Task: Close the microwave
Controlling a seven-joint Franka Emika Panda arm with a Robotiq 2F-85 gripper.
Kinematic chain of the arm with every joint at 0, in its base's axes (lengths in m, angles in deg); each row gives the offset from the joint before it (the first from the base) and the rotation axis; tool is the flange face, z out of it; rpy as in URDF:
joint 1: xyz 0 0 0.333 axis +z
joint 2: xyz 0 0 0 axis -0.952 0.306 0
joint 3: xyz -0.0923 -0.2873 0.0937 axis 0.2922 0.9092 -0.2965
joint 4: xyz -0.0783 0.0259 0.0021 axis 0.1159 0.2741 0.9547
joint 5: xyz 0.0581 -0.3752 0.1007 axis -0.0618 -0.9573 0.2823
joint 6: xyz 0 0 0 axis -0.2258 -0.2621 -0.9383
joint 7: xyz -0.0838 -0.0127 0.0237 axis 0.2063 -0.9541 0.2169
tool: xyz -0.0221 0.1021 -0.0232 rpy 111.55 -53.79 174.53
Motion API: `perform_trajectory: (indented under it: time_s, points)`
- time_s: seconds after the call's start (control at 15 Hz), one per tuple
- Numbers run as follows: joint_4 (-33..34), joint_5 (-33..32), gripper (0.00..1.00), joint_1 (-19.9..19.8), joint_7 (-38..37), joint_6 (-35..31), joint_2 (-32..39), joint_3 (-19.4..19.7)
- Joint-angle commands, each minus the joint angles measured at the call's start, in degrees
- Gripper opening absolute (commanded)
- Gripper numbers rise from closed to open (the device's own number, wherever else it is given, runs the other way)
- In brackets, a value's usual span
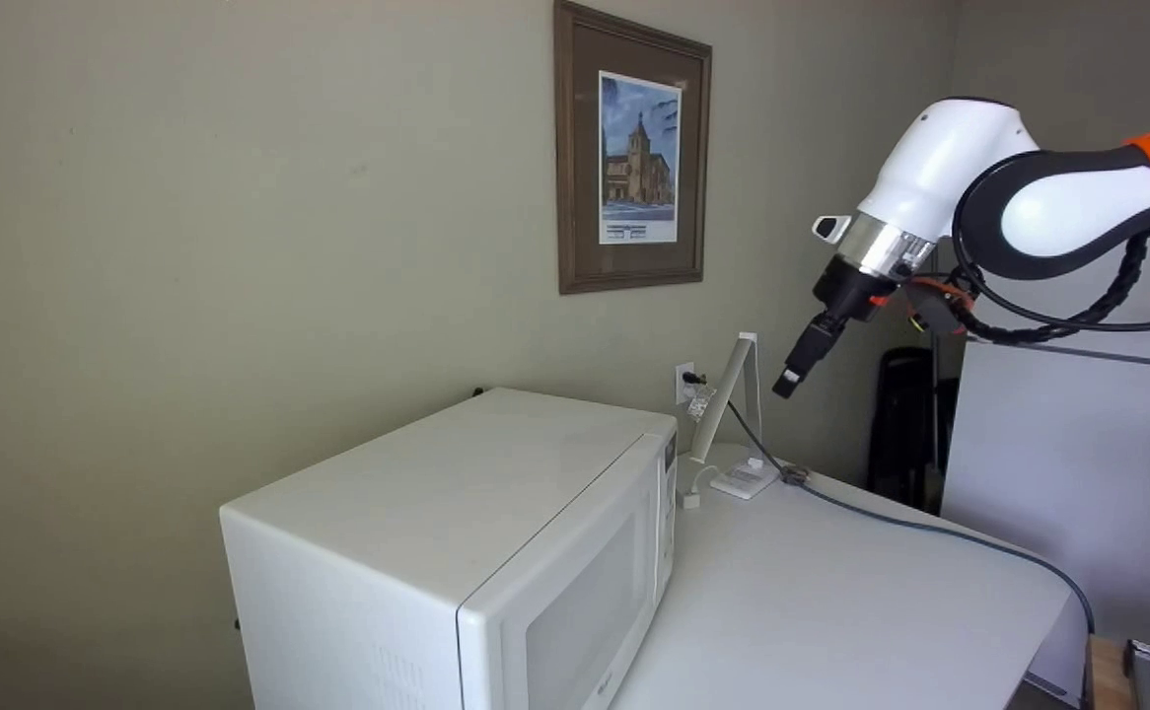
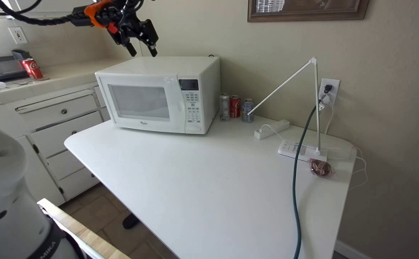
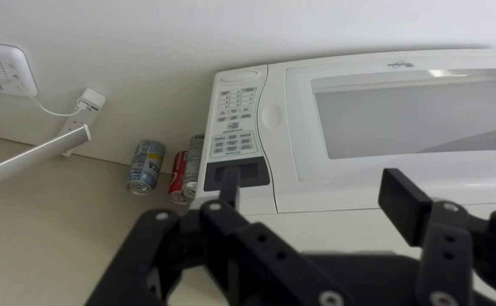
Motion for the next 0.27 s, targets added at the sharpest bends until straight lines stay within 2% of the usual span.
perform_trajectory:
  time_s: [0.0, 0.07, 0.2]
  points:
    - [0.03, 1.64, 0.9, -0.95, 2.1, 0.11, -0.97, -0.2]
    - [-0.07, 1.92, 0.99, -0.84, 2.84, 0.11, -1.62, 0.32]
    - [-0.29, 2.03, 1.0, -0.7, 3.16, 0.11, -1.98, 0.54]
